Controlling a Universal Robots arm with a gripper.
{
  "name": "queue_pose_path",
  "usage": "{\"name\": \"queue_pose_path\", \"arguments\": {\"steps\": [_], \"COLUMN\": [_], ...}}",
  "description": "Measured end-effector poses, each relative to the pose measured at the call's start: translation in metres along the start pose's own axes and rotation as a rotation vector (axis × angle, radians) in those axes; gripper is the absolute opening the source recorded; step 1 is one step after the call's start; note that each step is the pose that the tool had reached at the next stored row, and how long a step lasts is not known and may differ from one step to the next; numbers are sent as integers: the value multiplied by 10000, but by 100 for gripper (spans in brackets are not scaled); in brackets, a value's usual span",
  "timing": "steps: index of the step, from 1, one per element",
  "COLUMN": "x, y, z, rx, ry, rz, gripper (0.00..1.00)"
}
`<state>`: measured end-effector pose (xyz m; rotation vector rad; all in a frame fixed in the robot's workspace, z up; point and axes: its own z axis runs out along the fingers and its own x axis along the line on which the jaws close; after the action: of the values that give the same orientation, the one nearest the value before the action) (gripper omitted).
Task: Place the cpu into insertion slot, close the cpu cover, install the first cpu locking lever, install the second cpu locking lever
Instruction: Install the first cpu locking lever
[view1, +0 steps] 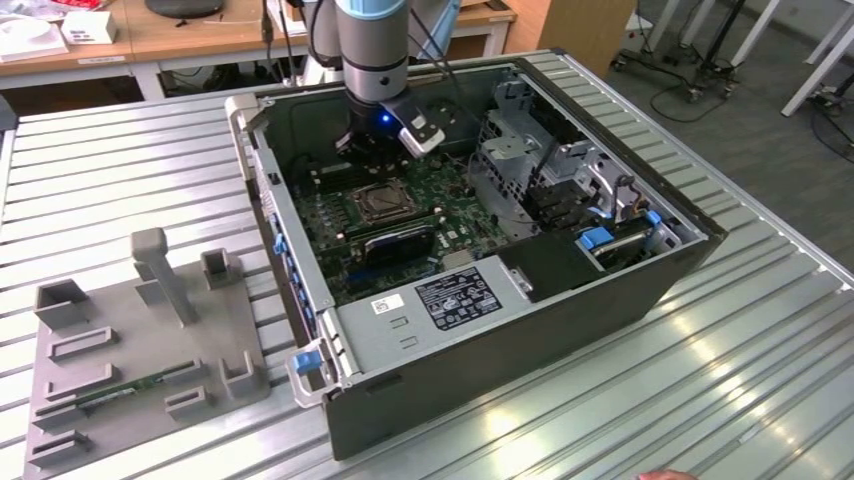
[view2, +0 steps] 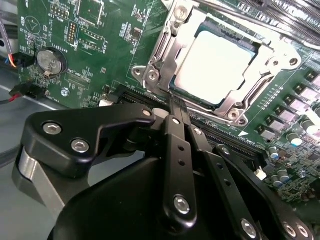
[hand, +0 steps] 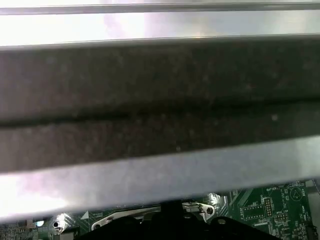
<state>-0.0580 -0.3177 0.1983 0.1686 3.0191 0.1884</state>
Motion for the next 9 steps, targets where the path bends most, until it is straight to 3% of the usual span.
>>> {"name": "queue_pose_path", "arguments": {"steps": [9], "x": [5], "y": [-11], "z": [37], "rx": [100], "ry": [-4], "rz": [-13], "gripper": [11]}}
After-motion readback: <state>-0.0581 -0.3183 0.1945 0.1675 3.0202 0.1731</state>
